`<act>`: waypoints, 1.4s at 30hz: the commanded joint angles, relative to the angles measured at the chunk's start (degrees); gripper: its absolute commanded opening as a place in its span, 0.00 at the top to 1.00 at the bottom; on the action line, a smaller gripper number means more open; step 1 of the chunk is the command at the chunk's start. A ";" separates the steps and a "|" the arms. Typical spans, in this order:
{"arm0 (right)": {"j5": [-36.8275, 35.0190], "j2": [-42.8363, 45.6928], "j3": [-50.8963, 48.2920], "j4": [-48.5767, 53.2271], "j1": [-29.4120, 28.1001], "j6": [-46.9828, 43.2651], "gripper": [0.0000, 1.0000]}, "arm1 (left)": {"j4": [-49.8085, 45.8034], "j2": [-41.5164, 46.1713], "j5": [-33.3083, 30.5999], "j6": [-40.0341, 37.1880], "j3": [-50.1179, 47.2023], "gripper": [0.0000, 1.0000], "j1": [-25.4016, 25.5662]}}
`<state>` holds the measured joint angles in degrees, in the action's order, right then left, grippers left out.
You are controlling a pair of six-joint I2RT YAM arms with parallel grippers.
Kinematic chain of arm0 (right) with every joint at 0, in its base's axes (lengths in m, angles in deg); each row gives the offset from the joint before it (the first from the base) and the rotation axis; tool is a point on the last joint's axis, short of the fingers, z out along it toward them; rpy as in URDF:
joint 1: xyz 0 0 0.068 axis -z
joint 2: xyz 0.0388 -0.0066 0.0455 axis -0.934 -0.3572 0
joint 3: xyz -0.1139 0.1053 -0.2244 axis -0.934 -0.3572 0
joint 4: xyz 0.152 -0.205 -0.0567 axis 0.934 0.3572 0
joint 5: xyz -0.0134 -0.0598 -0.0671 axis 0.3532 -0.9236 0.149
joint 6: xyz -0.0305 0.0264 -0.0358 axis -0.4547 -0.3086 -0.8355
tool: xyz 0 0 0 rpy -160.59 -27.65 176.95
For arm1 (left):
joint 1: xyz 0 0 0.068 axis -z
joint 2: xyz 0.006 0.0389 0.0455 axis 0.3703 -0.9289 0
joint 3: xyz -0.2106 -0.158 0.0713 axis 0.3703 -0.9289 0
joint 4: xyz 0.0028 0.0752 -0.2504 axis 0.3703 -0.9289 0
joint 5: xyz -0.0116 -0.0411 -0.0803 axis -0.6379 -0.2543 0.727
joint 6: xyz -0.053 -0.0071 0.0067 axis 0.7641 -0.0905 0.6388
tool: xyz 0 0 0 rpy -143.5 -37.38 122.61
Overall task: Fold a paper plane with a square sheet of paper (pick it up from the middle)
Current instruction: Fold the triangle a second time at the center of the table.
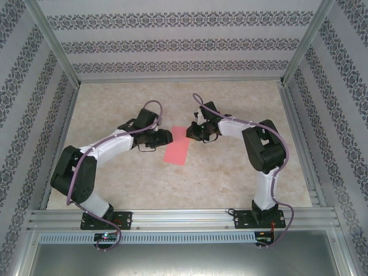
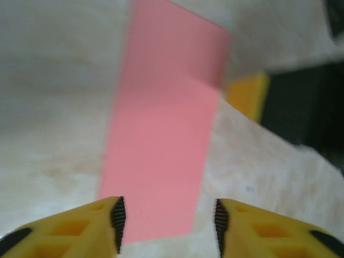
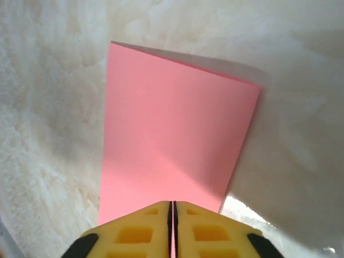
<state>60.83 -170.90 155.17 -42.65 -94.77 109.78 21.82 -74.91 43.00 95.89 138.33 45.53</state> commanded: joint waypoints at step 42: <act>-14.51 -13.08 14.14 14.18 -1.47 3.10 0.70 | 0.14 -4.79 15.52 6.65 -4.88 0.08 -0.29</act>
<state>47.87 -181.29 171.58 -30.30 -96.93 112.38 20.53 -78.37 57.36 101.07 133.32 44.30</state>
